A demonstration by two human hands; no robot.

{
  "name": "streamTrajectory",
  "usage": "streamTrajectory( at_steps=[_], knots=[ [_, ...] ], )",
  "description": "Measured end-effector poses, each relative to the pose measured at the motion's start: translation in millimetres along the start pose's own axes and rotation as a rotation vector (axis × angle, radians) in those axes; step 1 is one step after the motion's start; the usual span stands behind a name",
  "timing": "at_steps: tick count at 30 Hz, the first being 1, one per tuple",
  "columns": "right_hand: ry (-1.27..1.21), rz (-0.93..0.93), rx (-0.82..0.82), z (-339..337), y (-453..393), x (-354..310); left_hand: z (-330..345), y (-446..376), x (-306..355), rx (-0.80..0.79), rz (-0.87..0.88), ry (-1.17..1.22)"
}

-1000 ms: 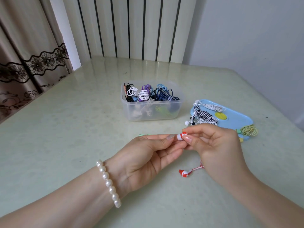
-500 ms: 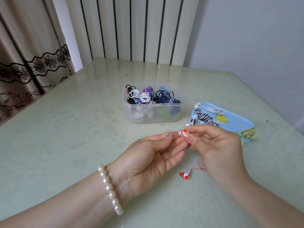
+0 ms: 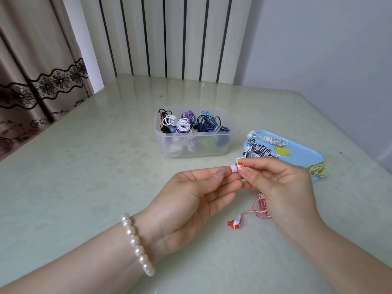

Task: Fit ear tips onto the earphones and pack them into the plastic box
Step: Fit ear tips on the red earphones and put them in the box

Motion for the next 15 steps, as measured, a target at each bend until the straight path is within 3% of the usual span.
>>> streamTrajectory(
  at_steps=[15],
  knots=[
    [0.264, -0.276, -0.023, 3, 7, -14, -1, 1, 5, -0.037, 0.029, -0.066]
  ],
)
Point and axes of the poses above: each hand's wrist, its own y-axis away from the middle knuckle, its own z-axis out of the palm, x = y × z, the point moved 7 cm from there along -y, towards the middle knuckle, and after that the axes turned 4 degrees about y, right-handed, at the moved point
